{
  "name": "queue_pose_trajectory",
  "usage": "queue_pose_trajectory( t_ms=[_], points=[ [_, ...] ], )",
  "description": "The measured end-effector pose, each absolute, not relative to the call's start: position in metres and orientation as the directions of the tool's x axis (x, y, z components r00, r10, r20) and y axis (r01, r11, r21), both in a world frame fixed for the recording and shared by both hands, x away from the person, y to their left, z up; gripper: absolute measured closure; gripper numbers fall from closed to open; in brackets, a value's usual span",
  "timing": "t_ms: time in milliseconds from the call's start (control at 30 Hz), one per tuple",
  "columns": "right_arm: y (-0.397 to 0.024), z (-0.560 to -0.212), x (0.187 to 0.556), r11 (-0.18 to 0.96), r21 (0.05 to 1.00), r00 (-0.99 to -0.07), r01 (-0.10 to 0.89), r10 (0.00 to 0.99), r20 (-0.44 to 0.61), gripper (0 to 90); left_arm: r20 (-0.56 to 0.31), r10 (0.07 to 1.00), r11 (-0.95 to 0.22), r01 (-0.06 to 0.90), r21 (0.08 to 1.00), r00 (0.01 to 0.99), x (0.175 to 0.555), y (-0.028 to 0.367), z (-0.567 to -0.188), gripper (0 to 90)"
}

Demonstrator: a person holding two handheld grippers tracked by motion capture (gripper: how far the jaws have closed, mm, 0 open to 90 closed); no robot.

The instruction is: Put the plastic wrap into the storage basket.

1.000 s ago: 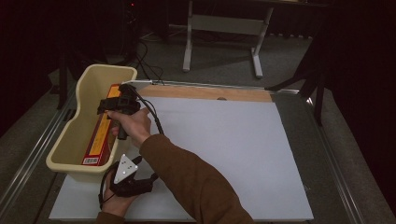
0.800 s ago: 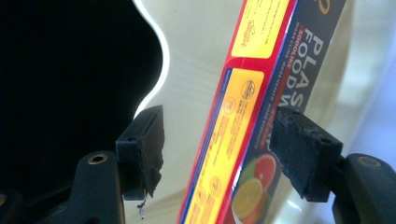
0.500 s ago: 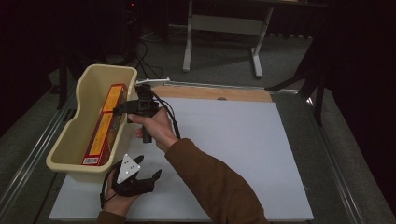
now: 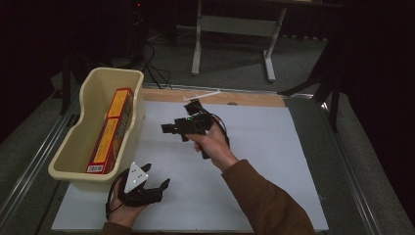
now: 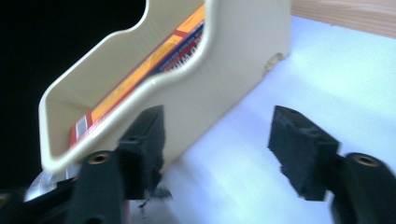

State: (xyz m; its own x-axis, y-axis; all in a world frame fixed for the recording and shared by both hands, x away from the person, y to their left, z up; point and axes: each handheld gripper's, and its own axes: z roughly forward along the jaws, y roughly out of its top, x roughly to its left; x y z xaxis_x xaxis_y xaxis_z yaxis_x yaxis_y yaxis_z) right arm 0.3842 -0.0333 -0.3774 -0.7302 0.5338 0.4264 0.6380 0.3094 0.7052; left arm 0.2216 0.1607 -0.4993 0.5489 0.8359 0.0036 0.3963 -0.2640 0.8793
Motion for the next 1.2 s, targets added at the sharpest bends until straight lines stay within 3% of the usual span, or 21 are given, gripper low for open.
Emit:
queue_pose_trajectory(
  t_ms=[167,300,600,767,1200],
  points=[
    [-0.077,-0.388,0.375,0.3,0.745,-0.749,0.596,0.543,0.38,39.9,0.009,0.834,-0.274,0.399,0.875,0.552,0.222,0.159,-0.5,20.1],
    [-0.112,-0.401,0.364,0.343,0.786,-0.768,0.514,0.592,0.244,39.6,0.013,0.833,-0.277,0.398,0.875,0.553,0.221,0.158,-0.5,20.1],
    [-0.183,-0.437,0.329,0.402,0.803,-0.71,0.44,0.703,0.038,19.5,0.017,0.832,-0.286,0.402,0.87,0.554,0.223,0.157,-0.501,20.0],
    [-0.21,-0.451,0.317,0.419,0.788,-0.679,0.45,0.734,-0.003,15.5,0.012,0.832,-0.282,0.405,0.87,0.554,0.222,0.156,-0.502,20.1],
    [-0.282,-0.477,0.274,0.27,0.856,-0.598,0.442,0.8,0.056,13.8,0.018,0.835,-0.288,0.408,0.866,0.55,0.224,0.155,-0.503,20.0]
  ],
)
